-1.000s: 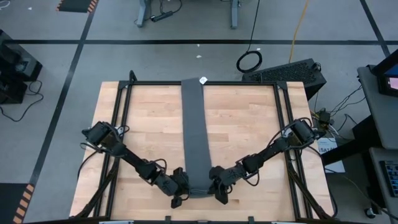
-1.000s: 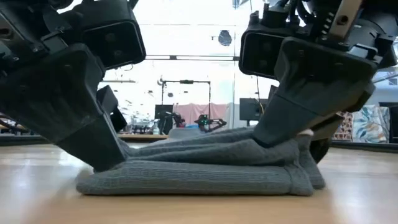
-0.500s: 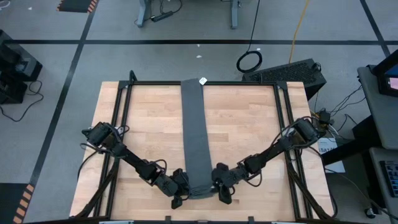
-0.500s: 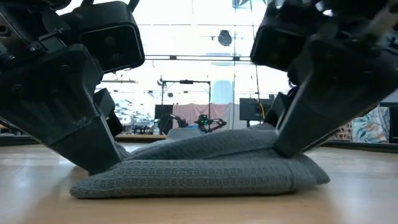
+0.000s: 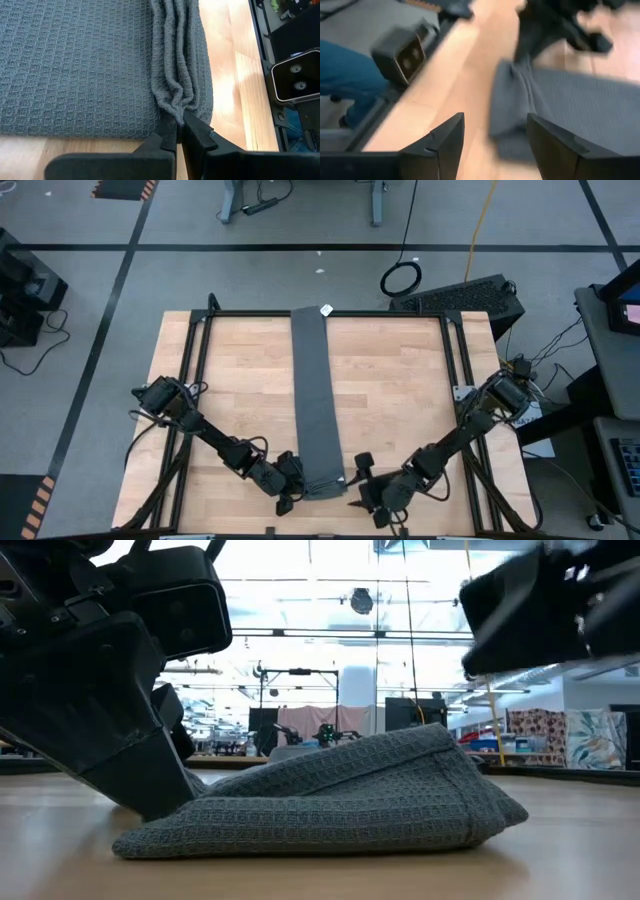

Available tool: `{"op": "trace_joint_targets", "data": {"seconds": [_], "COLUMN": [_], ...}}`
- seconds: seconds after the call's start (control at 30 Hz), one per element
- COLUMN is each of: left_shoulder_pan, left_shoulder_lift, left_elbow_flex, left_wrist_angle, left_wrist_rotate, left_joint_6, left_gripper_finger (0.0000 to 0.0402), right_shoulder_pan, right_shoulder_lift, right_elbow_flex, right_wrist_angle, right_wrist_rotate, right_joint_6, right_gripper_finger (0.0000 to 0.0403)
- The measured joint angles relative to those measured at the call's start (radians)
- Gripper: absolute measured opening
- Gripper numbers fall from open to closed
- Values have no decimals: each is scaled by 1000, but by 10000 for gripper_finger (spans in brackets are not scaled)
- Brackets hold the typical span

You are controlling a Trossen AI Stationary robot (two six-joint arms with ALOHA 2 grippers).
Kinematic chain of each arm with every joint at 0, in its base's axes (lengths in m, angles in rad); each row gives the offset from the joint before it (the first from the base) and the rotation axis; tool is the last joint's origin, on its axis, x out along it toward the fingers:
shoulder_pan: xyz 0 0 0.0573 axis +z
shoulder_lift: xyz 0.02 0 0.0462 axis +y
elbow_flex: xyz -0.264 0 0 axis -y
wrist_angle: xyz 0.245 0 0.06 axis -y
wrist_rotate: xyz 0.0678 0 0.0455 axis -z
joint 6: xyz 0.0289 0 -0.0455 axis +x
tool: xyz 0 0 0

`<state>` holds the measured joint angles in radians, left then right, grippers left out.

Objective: Roll towel into tight, uniform cylinder
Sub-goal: Roll the towel

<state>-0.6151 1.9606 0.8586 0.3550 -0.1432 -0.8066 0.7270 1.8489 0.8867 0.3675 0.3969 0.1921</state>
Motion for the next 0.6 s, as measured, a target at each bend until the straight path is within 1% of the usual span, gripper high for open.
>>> {"op": "trace_joint_targets", "data": {"seconds": [0.13,0.2,0.3,0.37,0.47,0.6], "left_shoulder_pan": [0,0,0,0,0,0], "left_shoulder_lift": [0,1,1,1,1,1], "left_elbow_flex": [0,0,0,0,0,0], "left_wrist_angle": [4,4,4,4,4,4], "left_wrist_rotate": [0,-1,-2,-2,-2,-3], "left_joint_6": [0,-1,-9,-21,-25,-26], "left_gripper_finger": [11,11,11,11,11,11], "right_shoulder_pan": [10,8,-1,-8,-10,-25], "right_shoulder_lift": [65,105,155,175,185,195], "right_elbow_flex": [0,0,0,0,0,0], "right_wrist_angle": [212,283,311,312,318,314], "right_wrist_rotate": [-2,-2,0,25,55,45], "right_joint_6": [-139,-181,-201,-190,-182,-131], "right_gripper_finger": [205,209,219,226,237,244]}}
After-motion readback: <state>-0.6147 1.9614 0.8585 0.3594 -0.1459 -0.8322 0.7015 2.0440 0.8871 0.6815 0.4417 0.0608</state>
